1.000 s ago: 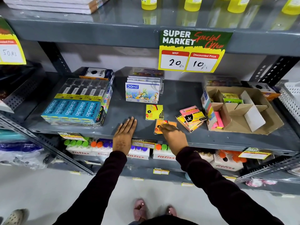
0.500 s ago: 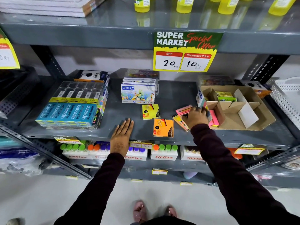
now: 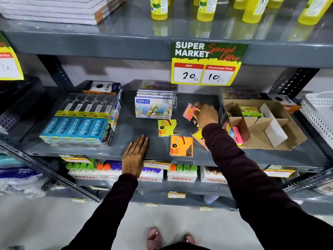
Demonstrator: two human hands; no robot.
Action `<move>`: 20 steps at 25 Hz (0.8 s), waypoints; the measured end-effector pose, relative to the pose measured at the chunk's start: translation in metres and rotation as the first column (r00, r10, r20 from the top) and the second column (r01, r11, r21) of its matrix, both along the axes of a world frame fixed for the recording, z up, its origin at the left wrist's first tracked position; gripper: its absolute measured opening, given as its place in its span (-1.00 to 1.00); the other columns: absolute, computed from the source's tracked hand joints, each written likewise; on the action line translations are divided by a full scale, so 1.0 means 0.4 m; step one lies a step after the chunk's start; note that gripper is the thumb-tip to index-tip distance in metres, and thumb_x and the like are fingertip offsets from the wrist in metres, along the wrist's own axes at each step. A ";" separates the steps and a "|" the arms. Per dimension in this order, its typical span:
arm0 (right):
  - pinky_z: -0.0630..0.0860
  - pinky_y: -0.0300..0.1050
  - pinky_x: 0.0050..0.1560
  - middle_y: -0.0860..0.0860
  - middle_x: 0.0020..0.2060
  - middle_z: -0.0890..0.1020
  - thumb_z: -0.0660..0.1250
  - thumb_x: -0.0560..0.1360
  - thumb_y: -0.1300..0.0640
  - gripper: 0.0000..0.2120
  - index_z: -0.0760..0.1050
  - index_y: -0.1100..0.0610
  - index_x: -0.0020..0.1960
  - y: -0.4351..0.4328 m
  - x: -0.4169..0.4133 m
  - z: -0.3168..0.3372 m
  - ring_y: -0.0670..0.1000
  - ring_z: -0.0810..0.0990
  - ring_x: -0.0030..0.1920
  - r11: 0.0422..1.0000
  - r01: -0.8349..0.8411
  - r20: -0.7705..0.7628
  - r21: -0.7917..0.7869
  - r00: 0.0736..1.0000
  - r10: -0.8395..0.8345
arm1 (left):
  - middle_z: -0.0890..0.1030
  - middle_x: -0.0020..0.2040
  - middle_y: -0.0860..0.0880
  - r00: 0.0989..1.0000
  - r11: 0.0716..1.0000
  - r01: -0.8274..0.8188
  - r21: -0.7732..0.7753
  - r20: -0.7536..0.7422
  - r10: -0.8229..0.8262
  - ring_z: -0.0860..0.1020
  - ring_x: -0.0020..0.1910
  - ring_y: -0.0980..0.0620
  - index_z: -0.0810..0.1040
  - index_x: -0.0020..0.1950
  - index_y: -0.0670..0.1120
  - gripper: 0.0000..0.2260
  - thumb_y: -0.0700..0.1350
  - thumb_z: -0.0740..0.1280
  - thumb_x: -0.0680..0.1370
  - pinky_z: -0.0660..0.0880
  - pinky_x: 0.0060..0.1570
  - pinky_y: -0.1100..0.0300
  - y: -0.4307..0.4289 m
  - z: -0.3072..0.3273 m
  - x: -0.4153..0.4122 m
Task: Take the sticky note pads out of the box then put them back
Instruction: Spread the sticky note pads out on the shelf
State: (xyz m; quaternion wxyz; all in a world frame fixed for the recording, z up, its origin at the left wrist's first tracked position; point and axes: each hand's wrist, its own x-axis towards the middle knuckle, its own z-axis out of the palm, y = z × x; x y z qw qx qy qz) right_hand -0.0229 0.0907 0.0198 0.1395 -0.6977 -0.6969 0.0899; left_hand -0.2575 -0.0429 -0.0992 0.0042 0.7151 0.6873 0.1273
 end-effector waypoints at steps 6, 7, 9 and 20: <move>0.51 0.00 0.25 0.21 0.22 0.60 0.15 0.60 0.29 -0.65 0.52 0.05 0.30 -0.001 -0.026 -0.100 0.21 0.59 0.18 0.973 -0.181 0.110 -0.142 0.974 0.197 | 0.11 0.56 -0.06 0.999 0.997 -0.018 -0.071 -0.032 0.016 0.11 0.52 -0.03 0.02 0.52 -0.05 -0.23 -0.48 0.17 0.38 -0.03 0.47 0.09 0.010 -0.009 -0.005; 0.51 0.00 0.27 0.20 0.23 0.60 0.15 0.59 0.30 -0.65 0.53 0.09 0.28 -0.002 -0.024 -0.106 0.20 0.59 0.19 0.973 -0.178 0.106 -0.149 0.975 0.195 | 0.10 0.56 -0.05 0.999 0.998 -0.019 -0.067 -0.034 0.017 0.10 0.52 -0.03 0.01 0.52 -0.05 -0.23 -0.48 0.17 0.39 -0.04 0.47 0.10 0.010 -0.012 -0.005; 0.50 0.00 0.23 0.22 0.21 0.61 0.14 0.58 0.33 -0.64 0.54 0.10 0.27 -0.007 -0.019 -0.094 0.22 0.59 0.18 0.987 -0.130 0.061 -0.095 0.989 0.136 | 0.08 0.56 -0.05 0.999 0.998 -0.014 -0.060 -0.040 0.011 0.08 0.53 -0.02 -0.01 0.52 -0.05 -0.23 -0.49 0.15 0.40 -0.04 0.48 0.10 0.010 -0.014 -0.007; 0.54 0.03 0.16 0.22 0.16 0.60 0.51 0.37 0.08 -0.55 0.49 0.27 0.15 -0.072 0.106 -0.057 0.23 0.57 0.19 0.930 0.073 0.147 -0.359 0.989 -0.021 | 0.18 0.53 -0.07 0.997 1.000 -0.031 -0.005 -0.067 0.031 0.18 0.50 -0.05 0.09 0.50 -0.08 -0.25 -0.50 0.21 0.38 0.07 0.47 0.06 0.002 -0.004 0.002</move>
